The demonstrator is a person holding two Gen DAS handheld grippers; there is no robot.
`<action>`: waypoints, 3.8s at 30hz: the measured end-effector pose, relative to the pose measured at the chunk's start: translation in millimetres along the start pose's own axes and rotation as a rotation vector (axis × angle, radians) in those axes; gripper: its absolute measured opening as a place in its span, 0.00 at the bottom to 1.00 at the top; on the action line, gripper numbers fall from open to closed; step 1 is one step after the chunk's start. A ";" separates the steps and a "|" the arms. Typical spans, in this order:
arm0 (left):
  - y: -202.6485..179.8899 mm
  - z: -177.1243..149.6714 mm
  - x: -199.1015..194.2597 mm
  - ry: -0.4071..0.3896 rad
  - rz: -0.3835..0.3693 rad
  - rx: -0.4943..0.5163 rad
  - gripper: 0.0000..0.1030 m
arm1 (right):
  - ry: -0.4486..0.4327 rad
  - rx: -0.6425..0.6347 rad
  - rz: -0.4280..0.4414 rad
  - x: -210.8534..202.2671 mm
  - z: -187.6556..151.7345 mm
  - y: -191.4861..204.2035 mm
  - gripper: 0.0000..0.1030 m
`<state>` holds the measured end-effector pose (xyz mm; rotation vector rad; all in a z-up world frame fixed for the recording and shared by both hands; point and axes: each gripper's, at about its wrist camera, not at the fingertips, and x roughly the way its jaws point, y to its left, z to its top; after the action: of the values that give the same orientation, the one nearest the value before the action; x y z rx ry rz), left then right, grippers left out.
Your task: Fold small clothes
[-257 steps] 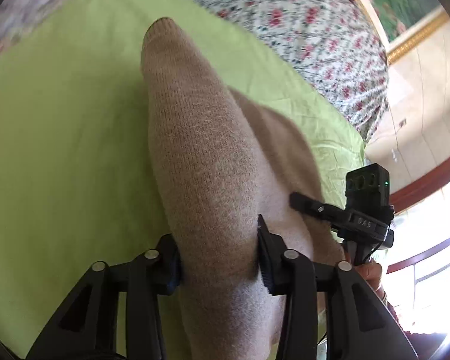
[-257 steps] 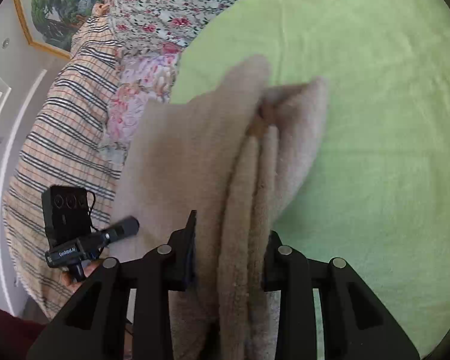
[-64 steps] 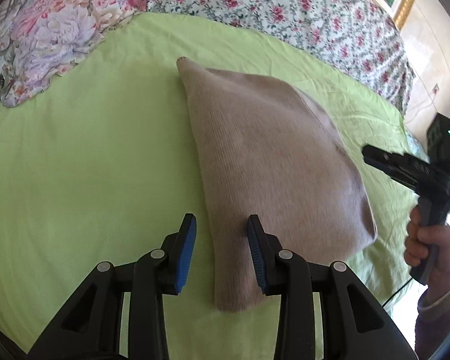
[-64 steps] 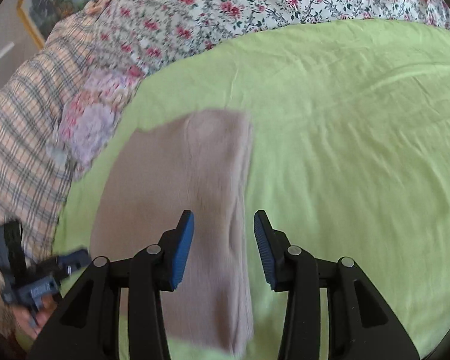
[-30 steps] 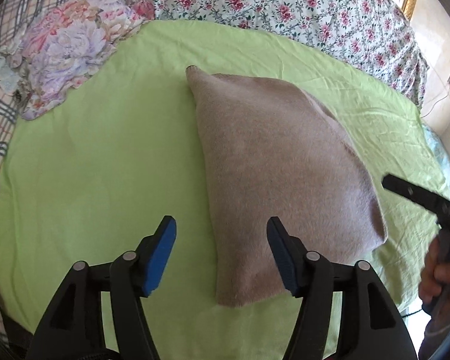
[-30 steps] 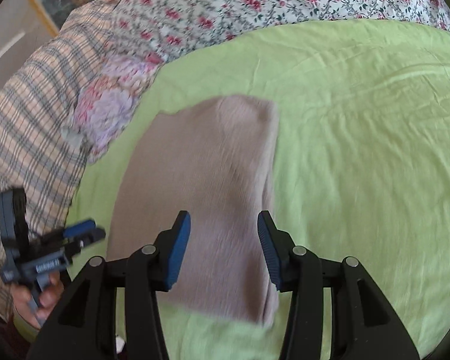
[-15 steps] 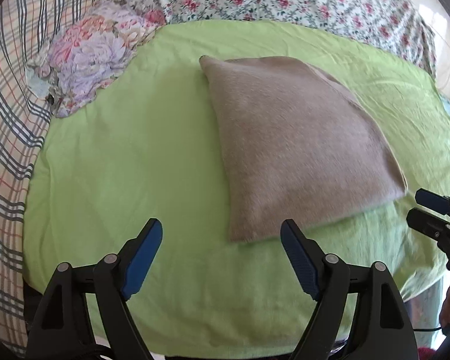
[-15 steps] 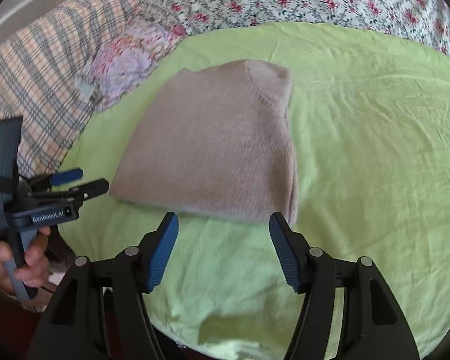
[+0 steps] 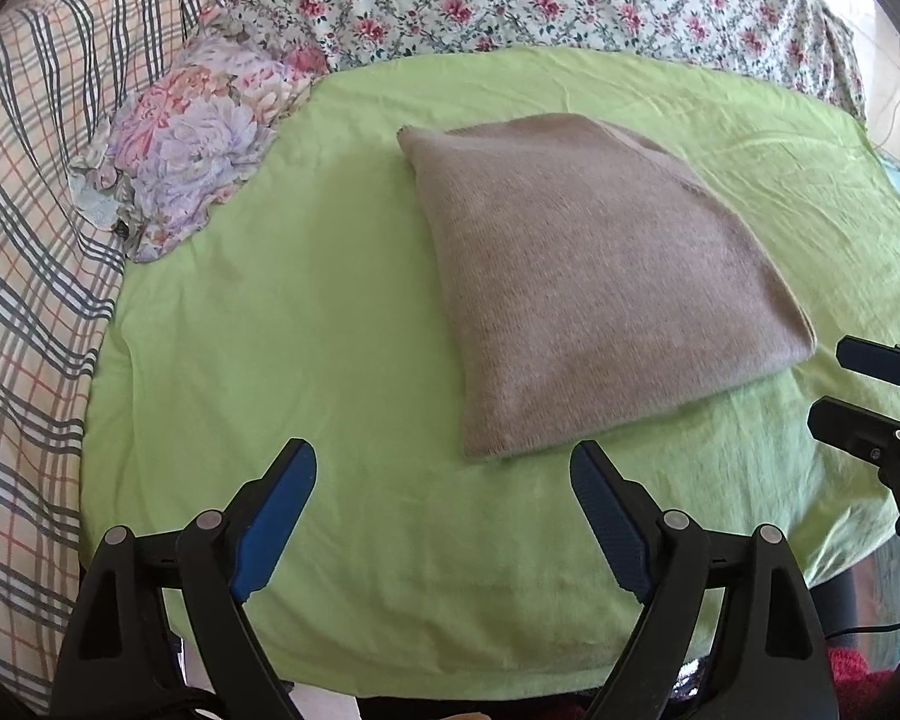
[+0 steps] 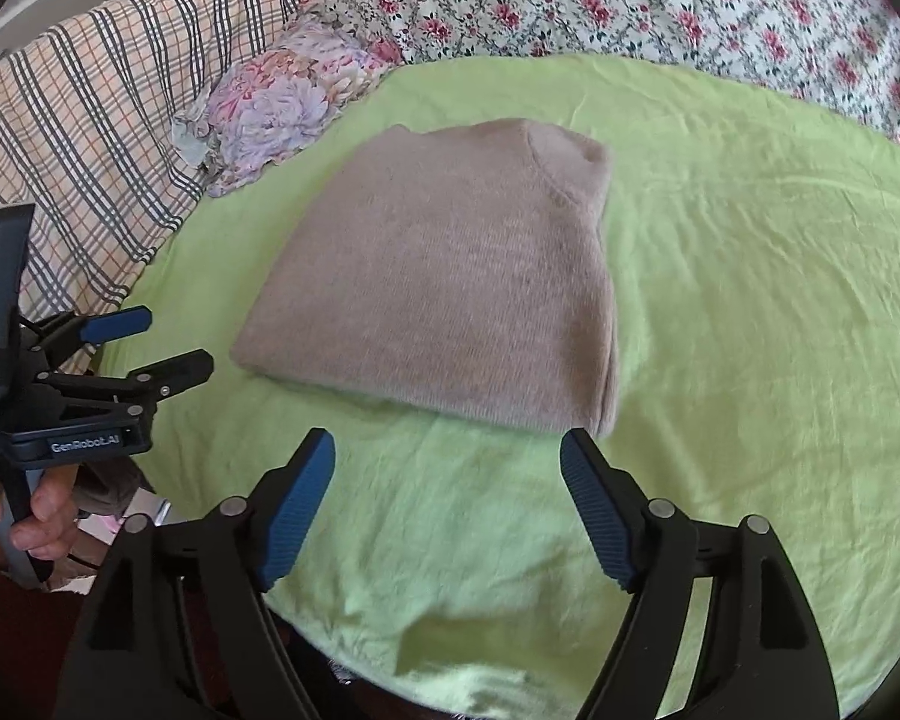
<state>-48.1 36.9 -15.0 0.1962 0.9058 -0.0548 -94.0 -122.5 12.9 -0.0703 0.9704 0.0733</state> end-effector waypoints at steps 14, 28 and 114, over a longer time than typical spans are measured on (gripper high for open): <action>5.9 39.2 16.3 -0.016 0.048 -0.019 0.87 | 0.004 -0.028 -0.008 20.6 40.5 -4.5 0.84; 10.0 62.3 31.3 0.016 0.026 -0.028 0.88 | 0.042 -0.009 -0.029 35.8 69.3 -15.0 0.85; 8.9 89.1 33.1 -0.032 -0.052 -0.033 0.89 | 0.089 0.028 0.006 53.1 95.0 -29.4 0.86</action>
<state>42.6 29.6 13.8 0.1405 0.8792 -0.0909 16.7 -141.4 23.4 -0.0458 1.0604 0.0623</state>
